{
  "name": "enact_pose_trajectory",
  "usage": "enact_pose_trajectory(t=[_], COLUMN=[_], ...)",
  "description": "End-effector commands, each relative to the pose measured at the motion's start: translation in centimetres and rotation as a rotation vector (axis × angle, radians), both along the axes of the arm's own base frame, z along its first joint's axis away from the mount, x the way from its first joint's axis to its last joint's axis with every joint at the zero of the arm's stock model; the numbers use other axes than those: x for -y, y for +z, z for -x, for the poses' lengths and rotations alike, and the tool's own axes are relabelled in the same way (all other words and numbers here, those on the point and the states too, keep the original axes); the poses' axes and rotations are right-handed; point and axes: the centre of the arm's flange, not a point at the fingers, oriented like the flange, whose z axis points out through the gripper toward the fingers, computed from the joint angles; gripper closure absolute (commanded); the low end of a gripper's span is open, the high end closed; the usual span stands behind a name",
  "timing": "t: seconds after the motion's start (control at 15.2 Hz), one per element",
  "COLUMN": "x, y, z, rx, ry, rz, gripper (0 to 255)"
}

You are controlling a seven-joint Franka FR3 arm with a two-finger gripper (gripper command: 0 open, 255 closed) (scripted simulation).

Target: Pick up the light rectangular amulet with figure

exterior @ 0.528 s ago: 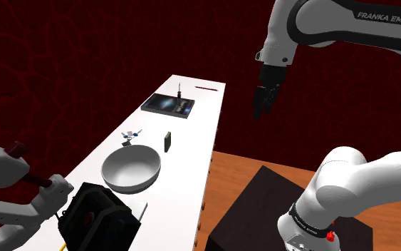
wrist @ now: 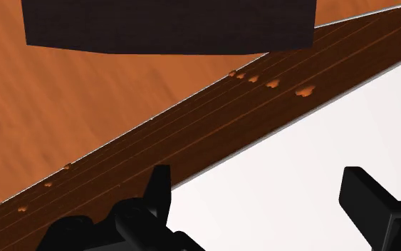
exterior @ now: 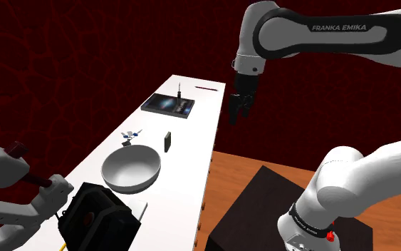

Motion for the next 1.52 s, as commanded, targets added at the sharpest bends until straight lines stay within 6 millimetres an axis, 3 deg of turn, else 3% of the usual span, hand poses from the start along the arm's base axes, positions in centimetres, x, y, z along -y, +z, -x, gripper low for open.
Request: enact_pose_trajectory(t=[0.0,1.39,1.45], x=[-1.1,-13.5,-13.5], y=[-1.0,-13.5,-13.5], z=[-2.3,-24.2,-24.2], rx=[0.005,0.037,0.037], ry=[0.006,0.073,0.073], rz=[0.010,0.125,0.125], gripper=[0,0,0])
